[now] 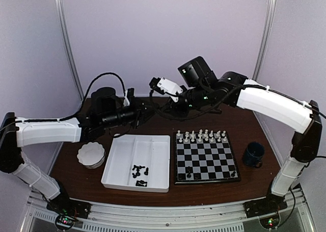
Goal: Set up the chess pieces on the board
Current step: Pass from the left arm to the right
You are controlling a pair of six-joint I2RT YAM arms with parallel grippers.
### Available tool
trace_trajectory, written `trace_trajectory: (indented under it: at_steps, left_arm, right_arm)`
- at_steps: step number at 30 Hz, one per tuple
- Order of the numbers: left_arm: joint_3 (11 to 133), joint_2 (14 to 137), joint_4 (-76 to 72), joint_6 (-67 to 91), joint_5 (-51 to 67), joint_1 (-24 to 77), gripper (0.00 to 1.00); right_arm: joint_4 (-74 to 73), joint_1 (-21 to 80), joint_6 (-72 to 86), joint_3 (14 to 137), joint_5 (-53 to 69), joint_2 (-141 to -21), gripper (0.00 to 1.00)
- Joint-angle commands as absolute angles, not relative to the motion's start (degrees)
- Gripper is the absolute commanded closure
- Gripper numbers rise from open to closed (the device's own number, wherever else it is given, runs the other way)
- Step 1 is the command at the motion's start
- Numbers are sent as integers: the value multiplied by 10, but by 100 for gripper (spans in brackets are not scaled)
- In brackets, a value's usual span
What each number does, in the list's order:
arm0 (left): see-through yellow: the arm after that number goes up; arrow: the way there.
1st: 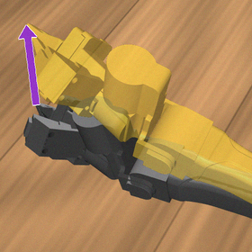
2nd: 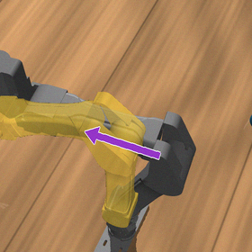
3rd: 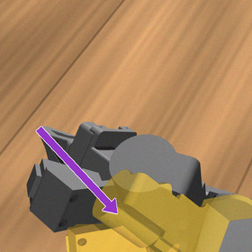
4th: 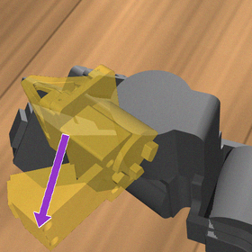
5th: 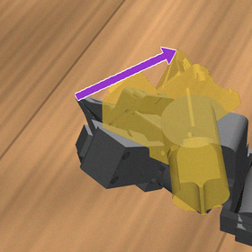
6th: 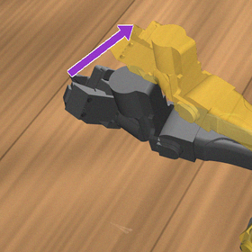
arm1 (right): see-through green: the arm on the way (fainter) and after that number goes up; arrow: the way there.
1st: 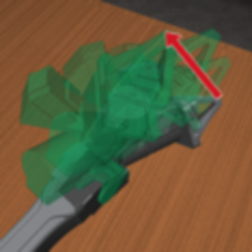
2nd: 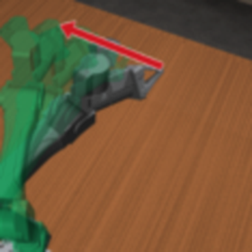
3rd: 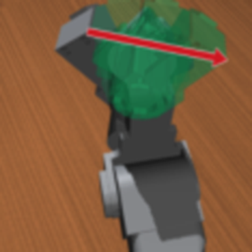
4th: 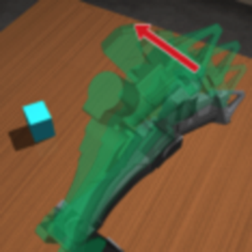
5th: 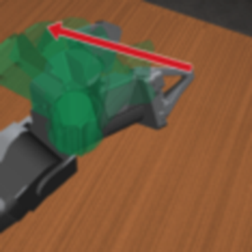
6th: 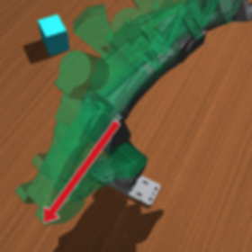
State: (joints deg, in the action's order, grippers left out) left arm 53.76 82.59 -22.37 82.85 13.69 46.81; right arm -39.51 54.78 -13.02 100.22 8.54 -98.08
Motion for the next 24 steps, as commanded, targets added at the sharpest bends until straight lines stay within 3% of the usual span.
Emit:
trace_trajectory:
  at_steps: [1, 3, 7, 11, 19, 24]
  left_arm:
    - [533, 819, -264, 831, 153, 472, 89]
    - [532, 819, -264, 831, 154, 472, 83]
    - [527, 807, -236, 820, 140, 472, 56]
    - [525, 777, -166, 770, 114, 469, 40]
    - [582, 730, 110, 567, 16, 462, 34]
    - [588, 723, 184, 510, -24, 456, 33]
  right_arm:
    - [-383, 552, -125, 1026, 73, -994, 94]
    - [-383, 552, -127, 1029, 65, -996, 97]
    - [-388, 550, -140, 1028, 40, -989, 100]
    - [-401, 525, -172, 990, 47, -954, 100]
    - [-577, 490, -325, 911, 72, -880, 98]
    - [-675, 488, -384, 839, 58, -836, 99]
